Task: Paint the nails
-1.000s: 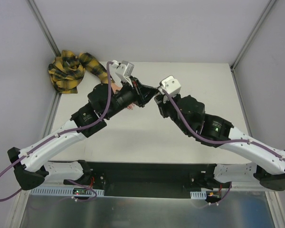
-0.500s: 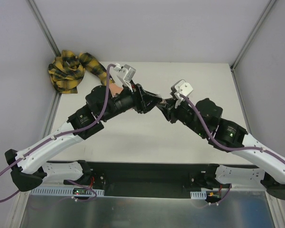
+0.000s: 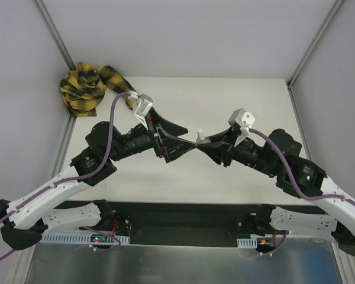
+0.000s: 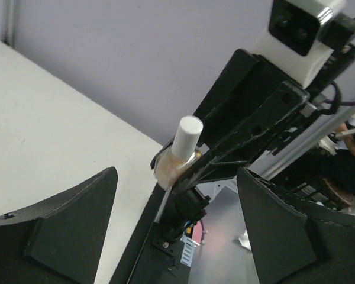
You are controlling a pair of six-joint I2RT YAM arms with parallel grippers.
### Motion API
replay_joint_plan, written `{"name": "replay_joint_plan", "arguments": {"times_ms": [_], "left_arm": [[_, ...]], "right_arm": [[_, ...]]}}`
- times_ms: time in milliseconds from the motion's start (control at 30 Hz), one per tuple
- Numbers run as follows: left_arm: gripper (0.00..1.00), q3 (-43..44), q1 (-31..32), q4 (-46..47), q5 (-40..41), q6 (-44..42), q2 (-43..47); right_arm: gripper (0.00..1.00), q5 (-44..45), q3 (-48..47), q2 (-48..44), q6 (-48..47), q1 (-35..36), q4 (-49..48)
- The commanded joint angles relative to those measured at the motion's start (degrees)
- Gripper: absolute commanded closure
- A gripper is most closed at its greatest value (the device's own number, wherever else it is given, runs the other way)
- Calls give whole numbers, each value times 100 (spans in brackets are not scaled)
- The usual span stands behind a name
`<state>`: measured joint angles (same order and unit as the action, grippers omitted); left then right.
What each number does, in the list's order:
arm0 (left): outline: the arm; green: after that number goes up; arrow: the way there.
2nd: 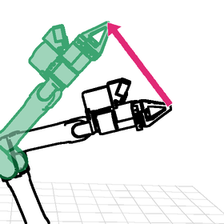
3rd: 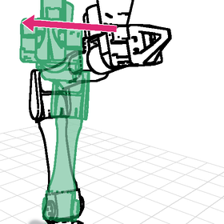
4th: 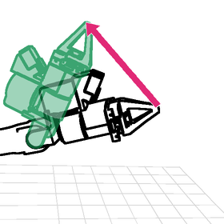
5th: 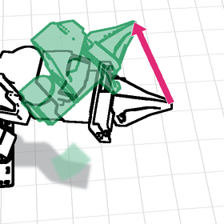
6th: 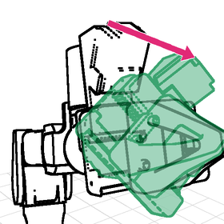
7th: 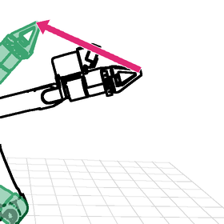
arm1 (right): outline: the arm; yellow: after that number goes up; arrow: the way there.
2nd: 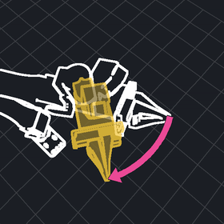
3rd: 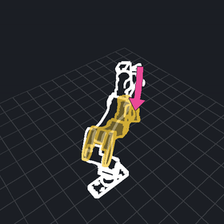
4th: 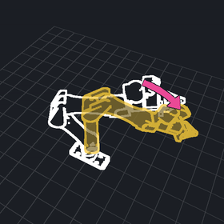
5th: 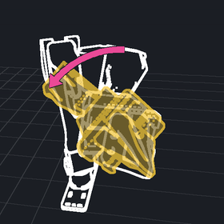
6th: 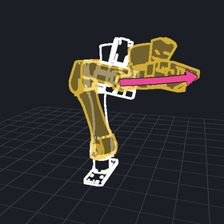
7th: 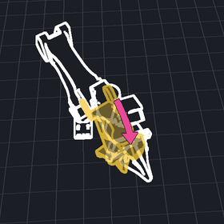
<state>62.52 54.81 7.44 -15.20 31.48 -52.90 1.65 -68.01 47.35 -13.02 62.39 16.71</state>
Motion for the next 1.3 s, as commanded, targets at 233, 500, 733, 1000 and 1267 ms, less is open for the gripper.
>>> {"name": "replay_joint_plan", "arguments": {"times_ms": [233,500,733,1000,1267], "left_arm": [[23,172,48,1339,-1529,165,-141],[46,401,48,1462,-1793,227,-396],[87,542,48,1295,-1793,7,-510],[100,1216,196,-109,340,-493,-1036],[100,1807,347,-498,1889,-328,-1670]], "right_arm": [[100,-2424,-564,-24,554,-253,113],[100,-2494,-529,63,669,-359,8],[100,-2205,-547,107,599,-473,-10],[100,2614,-1117,747,-270,166,666],[100,3986,-900,934,-1203,722,-299]]}}
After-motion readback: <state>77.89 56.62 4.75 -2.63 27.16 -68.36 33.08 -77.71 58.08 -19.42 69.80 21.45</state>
